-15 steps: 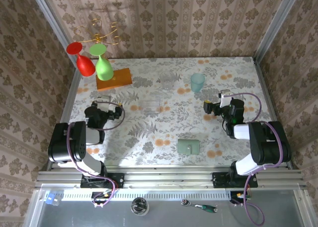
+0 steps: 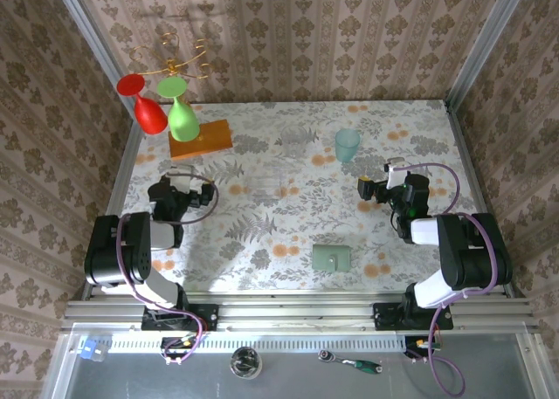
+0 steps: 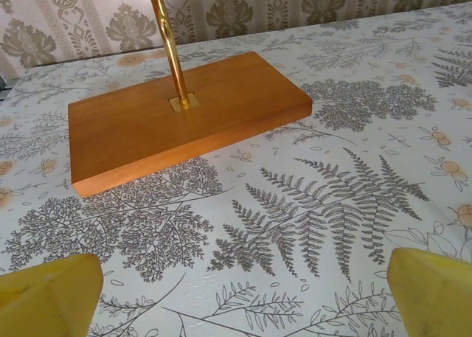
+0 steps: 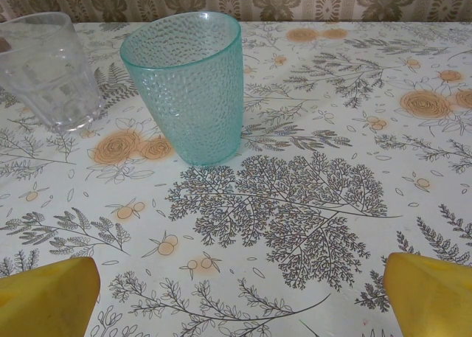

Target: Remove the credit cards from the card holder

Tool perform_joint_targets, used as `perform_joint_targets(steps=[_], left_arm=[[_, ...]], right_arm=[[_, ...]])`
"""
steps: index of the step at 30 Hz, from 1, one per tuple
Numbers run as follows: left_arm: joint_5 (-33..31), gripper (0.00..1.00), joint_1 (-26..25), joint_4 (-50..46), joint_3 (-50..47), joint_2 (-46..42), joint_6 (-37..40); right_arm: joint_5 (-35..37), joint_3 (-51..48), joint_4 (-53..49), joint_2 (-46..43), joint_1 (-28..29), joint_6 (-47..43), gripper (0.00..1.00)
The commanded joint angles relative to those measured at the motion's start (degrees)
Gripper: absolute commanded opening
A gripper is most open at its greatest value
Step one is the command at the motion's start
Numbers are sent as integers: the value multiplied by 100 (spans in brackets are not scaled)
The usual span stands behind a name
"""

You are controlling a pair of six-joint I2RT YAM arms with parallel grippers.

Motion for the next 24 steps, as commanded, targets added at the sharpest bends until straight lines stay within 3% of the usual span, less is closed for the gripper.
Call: perform_joint_targets(steps=[1,24], left_arm=[[-32,100,53,-171,102,-29,-93],[-16,100,117,-155,111,-19,-163]], right_arm=[[8,-46,180,4,0,-67,100],[201,-23,110,-31,15,-21,100]])
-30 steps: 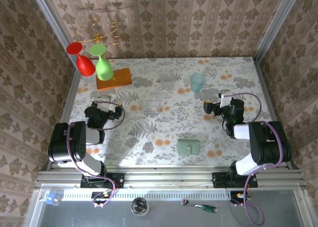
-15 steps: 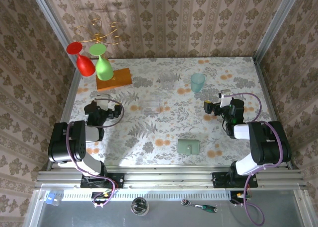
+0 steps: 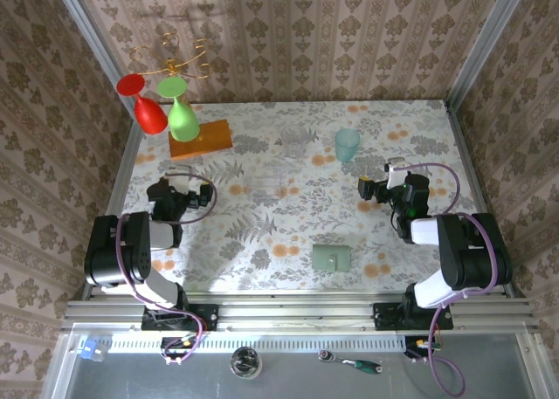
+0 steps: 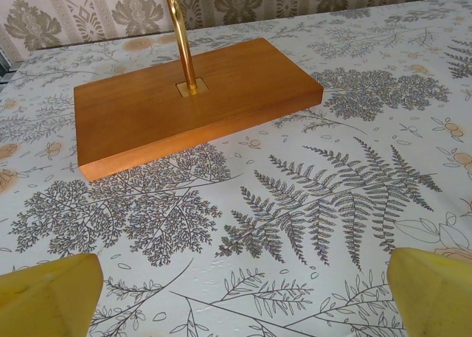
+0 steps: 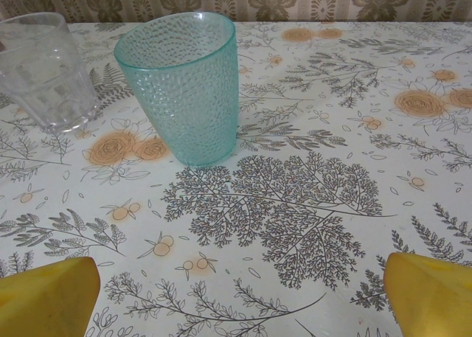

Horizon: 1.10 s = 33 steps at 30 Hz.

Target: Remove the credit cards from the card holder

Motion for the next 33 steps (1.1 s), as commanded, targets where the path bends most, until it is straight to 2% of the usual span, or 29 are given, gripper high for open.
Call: perform_joint_targets(steps=[1,5,9,16,19,23,29,33], left_arm=[[-31,100,38,-23,102,-24,-119],[-87,100,38,-3,90,-31,-145],[-219,100,34,-37,51,-180,-196],[-515,100,-5,-605,153,-632,-242],[-754,100,-83,-1054,263,-924,-231],[-1227,100,-245,-2133,640,-1322,-277],[-1293,100,-575,-3204,1023,-1803,-418],[-1222,100,-716,-3780,1208,-2035,-1012]], right_arm=[[170,16,14,-68,15,-19,100],[277,194,-436,-250,35,8,100],[239,588,-1415,-539,68,-14,100],[450,1045,-2489,-1018,222,-45,100],[576,1213,-2887,-1144,326,107,100],[757,1479,-3483,-1236,574,324,100],[988,1735,-4000,-1319,1210,613,100],[1357,1945,-4430,-1281,1649,1177,100]])
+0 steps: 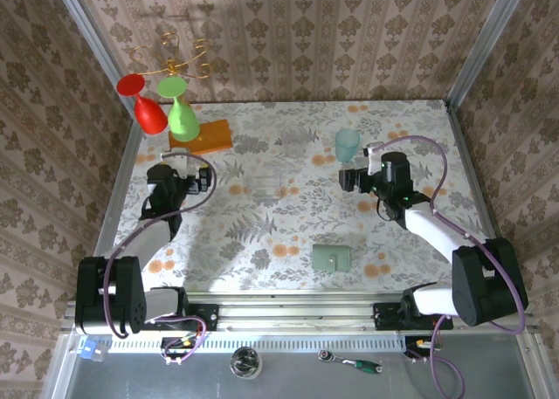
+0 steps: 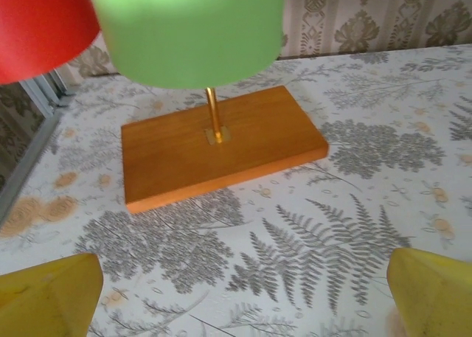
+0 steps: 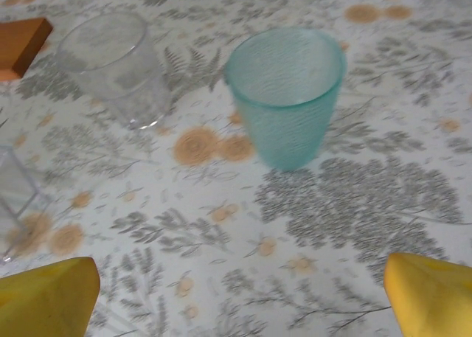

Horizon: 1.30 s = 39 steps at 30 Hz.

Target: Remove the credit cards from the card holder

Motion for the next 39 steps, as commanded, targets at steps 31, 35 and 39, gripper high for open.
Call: perform_joint_targets(steps=[31,35,39], left_arm=[[3267,88,-1171,597,1159,2621,-4510],[3373,87,-1314,847,1278,2807,-4683],[3373,86,-1466,995,1387,2940,-4811]], right_arm=[[-2204,1544,193,2447,1352,3562,78],[-2425,1830,127,2794,1358,3564,71],[-2451,1966,133,2948,1357,3553,69]])
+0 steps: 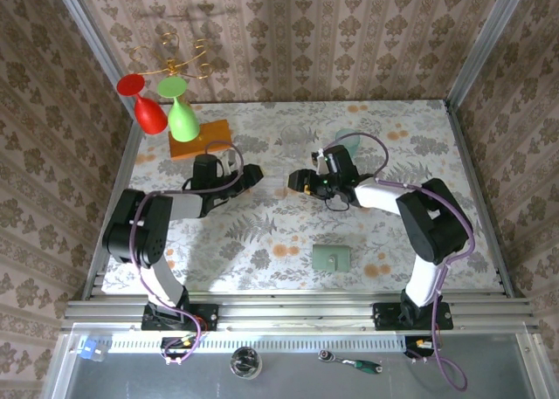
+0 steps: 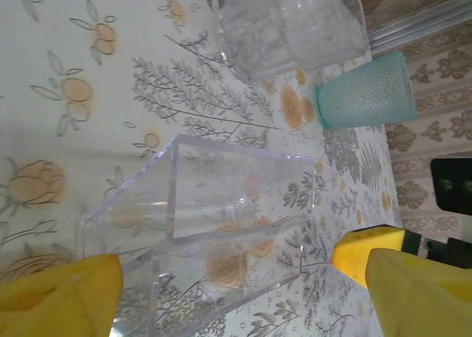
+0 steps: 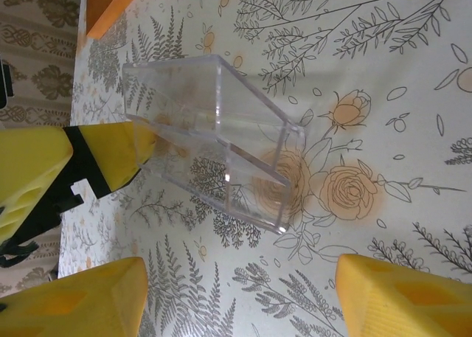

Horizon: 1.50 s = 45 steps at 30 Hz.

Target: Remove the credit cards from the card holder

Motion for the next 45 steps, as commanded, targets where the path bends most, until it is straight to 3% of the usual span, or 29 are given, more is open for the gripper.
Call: perform_joint_targets(steps=[1,14,32,45], left_arm=[[171,86,-148,418,240,126,-230],[408,84,-514,789,573,519,-534],[630,84,-524,1078,1211,1230,-731],[641,83,-618,1627,1036,1293,-1057]], right_arm=[[-229,238,43,151,26,51,68],[-213,605,-72,564,-78,60,63],[-257,1095,-339,821,-483,-30,62],[-282,876,-415,589,-641,-86,61]])
